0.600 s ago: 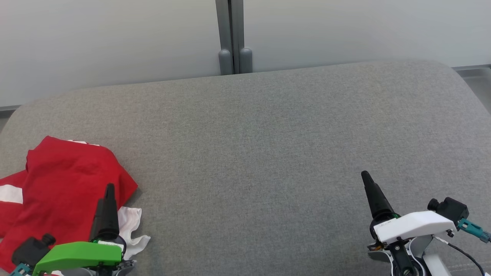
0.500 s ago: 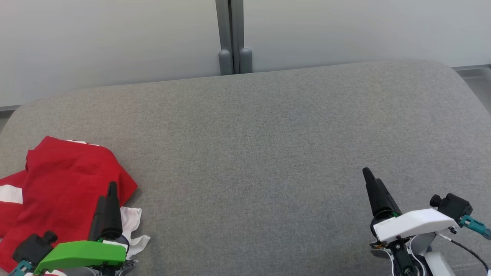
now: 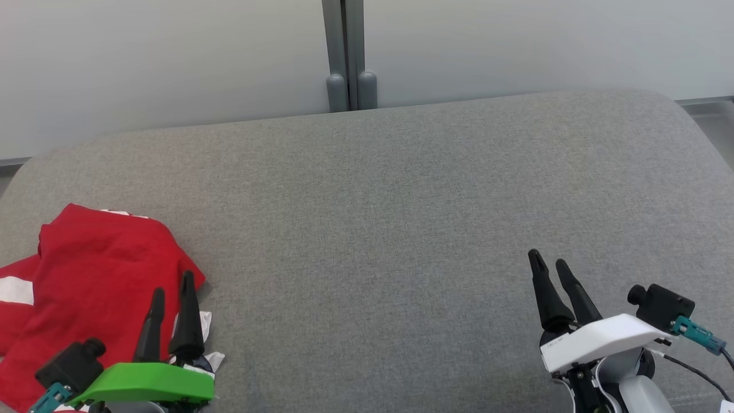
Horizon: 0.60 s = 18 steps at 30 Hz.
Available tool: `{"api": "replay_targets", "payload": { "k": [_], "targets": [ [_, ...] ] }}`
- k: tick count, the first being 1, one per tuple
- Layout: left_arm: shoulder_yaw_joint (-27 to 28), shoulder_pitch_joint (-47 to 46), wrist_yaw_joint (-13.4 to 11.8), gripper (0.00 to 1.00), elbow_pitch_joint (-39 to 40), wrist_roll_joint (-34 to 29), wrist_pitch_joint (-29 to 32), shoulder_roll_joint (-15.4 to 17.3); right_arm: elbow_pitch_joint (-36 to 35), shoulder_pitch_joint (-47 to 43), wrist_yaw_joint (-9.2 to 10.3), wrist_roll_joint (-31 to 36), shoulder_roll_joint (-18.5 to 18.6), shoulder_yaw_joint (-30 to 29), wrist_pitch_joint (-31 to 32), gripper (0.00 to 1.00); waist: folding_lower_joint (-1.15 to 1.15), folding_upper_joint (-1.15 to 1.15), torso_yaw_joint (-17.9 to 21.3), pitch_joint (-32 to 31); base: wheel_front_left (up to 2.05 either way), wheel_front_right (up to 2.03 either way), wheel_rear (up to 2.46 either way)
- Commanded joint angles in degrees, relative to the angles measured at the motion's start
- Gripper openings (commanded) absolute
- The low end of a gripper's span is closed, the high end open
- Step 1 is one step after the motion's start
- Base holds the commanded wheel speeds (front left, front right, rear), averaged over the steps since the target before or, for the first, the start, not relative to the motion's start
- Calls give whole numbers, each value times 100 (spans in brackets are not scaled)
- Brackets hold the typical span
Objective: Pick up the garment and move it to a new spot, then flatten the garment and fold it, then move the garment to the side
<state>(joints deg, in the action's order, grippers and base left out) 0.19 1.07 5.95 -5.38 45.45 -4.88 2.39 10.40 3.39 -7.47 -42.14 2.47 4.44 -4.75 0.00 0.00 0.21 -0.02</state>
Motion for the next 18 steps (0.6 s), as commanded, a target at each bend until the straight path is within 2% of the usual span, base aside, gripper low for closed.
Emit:
{"api": "replay_targets", "payload": {
  "k": [1,15,18],
  "targets": [
    [-14,4,-34,100,109,-225,-61,39,-9,-2,-2,176,27,27,-75,100,0,0,2,1,0,0,0],
    [-119,39,-93,100,202,-1193,-299,46,35,81,-2,1079,34,210,-310,100,0,0,-5,61,0,0,0],
    [-142,70,-36,100,206,-1299,-348,48,88,95,-2,1359,36,231,-357,100,0,0,-4,59,0,0,0]
  ]
}}
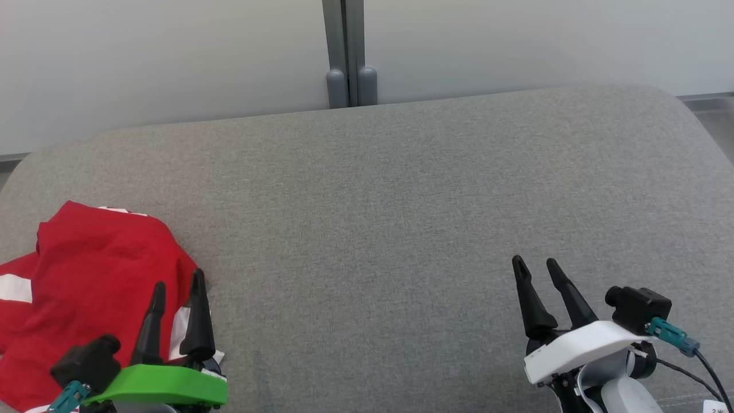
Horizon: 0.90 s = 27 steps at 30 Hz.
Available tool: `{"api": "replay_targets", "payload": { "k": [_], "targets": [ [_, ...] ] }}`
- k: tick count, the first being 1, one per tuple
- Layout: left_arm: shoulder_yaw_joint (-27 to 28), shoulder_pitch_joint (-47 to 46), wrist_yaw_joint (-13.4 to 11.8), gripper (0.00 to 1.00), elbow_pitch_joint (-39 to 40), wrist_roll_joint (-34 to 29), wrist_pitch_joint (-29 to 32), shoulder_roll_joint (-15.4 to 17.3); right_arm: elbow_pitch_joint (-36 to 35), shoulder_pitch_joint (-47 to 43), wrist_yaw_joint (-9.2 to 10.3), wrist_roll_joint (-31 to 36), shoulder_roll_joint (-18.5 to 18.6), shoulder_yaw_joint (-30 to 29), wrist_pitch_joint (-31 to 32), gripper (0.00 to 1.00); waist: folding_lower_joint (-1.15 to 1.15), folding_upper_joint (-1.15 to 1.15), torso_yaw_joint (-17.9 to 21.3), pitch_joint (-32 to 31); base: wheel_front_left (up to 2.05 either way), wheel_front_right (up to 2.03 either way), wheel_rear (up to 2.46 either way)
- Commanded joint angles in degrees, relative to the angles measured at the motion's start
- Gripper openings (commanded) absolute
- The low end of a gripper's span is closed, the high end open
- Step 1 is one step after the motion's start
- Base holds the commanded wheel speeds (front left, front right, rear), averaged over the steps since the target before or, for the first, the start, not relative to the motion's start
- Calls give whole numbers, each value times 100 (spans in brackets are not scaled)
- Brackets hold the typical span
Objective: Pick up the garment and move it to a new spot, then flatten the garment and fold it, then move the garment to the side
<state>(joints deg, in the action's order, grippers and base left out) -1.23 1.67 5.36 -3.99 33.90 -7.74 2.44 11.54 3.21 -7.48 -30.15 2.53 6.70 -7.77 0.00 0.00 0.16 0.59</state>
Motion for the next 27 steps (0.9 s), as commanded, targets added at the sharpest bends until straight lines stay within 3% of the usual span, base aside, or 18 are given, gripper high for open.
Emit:
{"api": "replay_targets", "payload": {
  "k": [1,19,27],
  "targets": [
    [0,22,36,100,56,-174,-71,43,-7,120,-1,272,29,4,-66,100,0,0,0,-3,0,0,0],
    [102,134,75,100,-140,-1304,-319,51,-120,24,-1,1364,36,13,-318,100,0,0,-2,-68,0,0,0],
    [77,187,-28,100,-242,-1705,-418,53,-36,6,-1,1721,38,79,-416,100,0,0,2,-86,0,0,0]
  ]
}}
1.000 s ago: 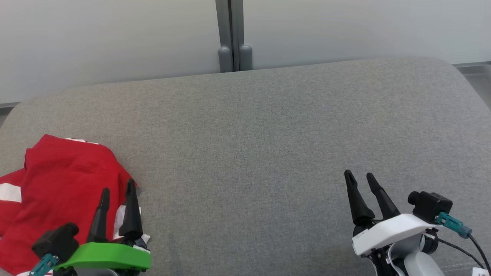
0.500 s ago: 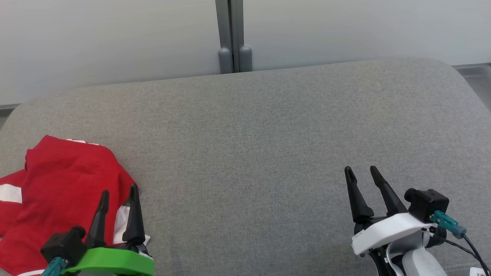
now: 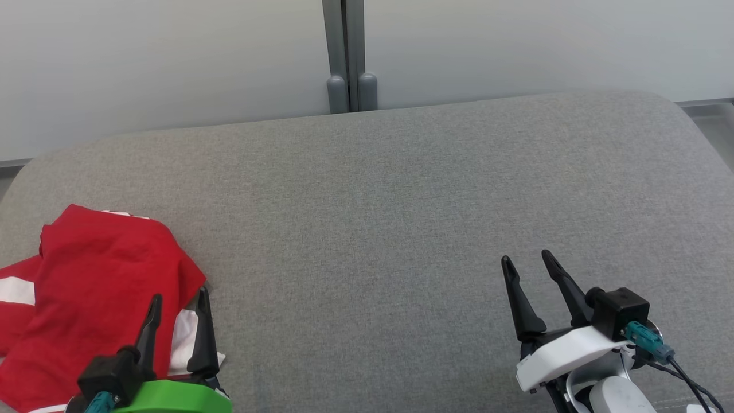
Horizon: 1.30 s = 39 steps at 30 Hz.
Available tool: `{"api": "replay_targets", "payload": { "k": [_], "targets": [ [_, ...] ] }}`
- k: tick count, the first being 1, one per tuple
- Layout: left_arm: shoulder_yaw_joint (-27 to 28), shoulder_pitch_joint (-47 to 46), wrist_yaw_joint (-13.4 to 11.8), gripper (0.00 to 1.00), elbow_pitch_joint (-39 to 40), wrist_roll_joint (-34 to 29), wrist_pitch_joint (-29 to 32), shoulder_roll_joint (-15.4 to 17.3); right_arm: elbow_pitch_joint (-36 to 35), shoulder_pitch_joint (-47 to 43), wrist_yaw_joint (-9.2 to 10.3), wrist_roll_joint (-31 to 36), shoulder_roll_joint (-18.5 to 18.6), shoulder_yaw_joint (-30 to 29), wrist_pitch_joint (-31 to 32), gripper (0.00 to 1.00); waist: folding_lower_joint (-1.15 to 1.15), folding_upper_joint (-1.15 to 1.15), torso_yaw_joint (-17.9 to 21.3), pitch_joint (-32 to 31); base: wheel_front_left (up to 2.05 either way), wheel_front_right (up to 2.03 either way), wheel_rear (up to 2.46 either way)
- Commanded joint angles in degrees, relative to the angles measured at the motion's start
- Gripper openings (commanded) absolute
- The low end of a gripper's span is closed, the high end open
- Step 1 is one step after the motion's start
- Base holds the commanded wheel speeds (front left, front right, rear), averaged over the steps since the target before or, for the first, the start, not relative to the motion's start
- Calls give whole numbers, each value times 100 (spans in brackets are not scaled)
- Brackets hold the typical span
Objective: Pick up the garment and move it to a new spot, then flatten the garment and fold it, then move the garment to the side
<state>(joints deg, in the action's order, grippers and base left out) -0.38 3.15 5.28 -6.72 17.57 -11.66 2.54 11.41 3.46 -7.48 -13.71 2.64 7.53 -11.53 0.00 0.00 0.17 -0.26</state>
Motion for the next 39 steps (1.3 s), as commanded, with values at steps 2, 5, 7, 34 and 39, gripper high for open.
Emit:
{"api": "replay_targets", "payload": {
  "k": [2,5,7,34,39],
  "targets": [
    [-13,53,-46,100,41,-196,-55,44,-12,-34,-1,209,29,-50,-68,100,0,0,6,-6,0,0,0],
    [25,49,-141,100,76,-312,-87,45,-2,-42,-2,335,27,-59,-101,100,0,0,9,-13,0,0,0],
    [53,48,-197,100,69,-390,-112,45,4,-36,-2,406,28,-45,-131,100,0,0,13,-16,0,0,0],
    [139,219,-113,100,-121,-1047,-358,51,213,-125,-1,1122,33,39,-375,100,0,0,34,-136,0,0,0],
    [120,216,-91,100,-207,-1020,-357,51,245,-149,0,1095,33,43,-374,100,0,0,29,-169,0,0,0]
  ]
}}
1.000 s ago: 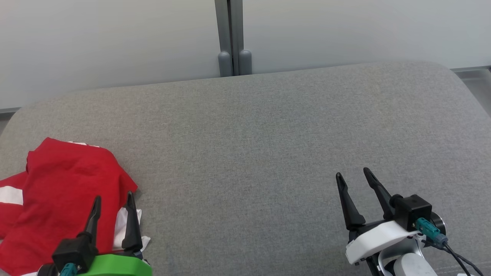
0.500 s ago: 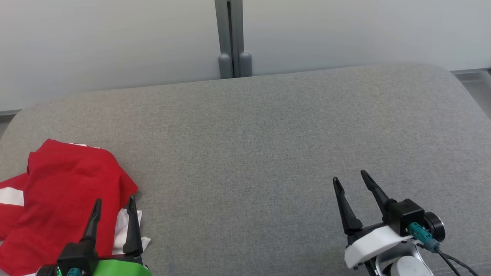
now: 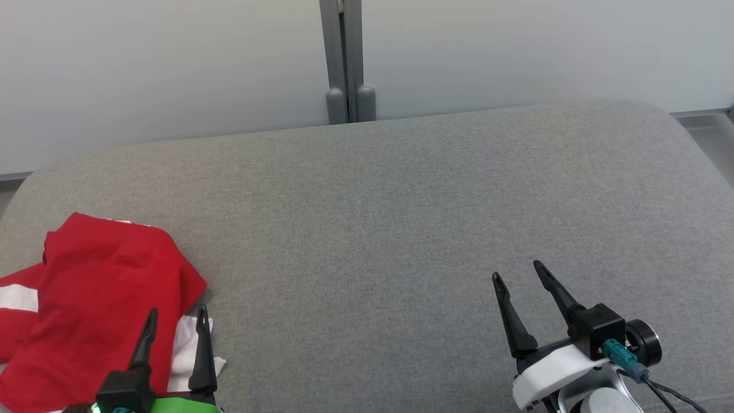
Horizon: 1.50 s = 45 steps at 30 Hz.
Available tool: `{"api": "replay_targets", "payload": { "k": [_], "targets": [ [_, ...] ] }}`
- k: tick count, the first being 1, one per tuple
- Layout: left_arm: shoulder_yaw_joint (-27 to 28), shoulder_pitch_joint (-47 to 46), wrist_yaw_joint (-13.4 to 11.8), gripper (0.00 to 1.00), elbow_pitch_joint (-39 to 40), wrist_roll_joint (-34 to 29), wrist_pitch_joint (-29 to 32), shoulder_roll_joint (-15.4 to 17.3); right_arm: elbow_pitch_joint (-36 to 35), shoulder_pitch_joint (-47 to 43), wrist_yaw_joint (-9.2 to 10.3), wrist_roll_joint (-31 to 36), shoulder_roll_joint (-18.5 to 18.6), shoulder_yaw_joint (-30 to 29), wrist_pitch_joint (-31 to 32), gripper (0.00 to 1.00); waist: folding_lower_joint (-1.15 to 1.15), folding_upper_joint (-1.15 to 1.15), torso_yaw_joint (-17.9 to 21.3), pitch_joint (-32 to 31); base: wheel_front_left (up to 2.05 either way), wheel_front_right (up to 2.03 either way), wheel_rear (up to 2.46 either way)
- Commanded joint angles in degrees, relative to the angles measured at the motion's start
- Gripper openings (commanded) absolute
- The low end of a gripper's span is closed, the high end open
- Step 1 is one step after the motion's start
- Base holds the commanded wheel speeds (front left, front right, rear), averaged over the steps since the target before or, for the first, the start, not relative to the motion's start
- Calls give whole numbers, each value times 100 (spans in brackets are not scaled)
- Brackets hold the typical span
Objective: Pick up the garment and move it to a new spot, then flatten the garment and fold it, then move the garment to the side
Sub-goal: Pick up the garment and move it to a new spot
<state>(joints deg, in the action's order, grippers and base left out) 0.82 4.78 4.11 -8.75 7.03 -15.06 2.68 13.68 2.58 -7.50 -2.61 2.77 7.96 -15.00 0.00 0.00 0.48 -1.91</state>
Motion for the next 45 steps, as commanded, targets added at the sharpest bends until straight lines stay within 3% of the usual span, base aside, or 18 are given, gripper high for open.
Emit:
{"api": "replay_targets", "payload": {
  "k": [1,17,24,45],
  "targets": [
    [-2,56,29,100,-15,35,-17,38,22,-61,2,-13,20,4,-27,100,0,0,-4,-11,0,0,0],
    [-17,41,59,100,-122,30,-12,38,63,-107,2,19,20,109,-27,100,0,0,-92,-59,0,0,0],
    [-29,-31,63,100,-120,62,-12,38,36,-155,2,65,20,166,-27,100,0,0,-354,-46,0,0,0],
    [29,208,27,100,34,107,-12,36,25,-333,3,-35,20,320,-27,100,0,0,-2217,-142,0,0,0]
  ]
}}
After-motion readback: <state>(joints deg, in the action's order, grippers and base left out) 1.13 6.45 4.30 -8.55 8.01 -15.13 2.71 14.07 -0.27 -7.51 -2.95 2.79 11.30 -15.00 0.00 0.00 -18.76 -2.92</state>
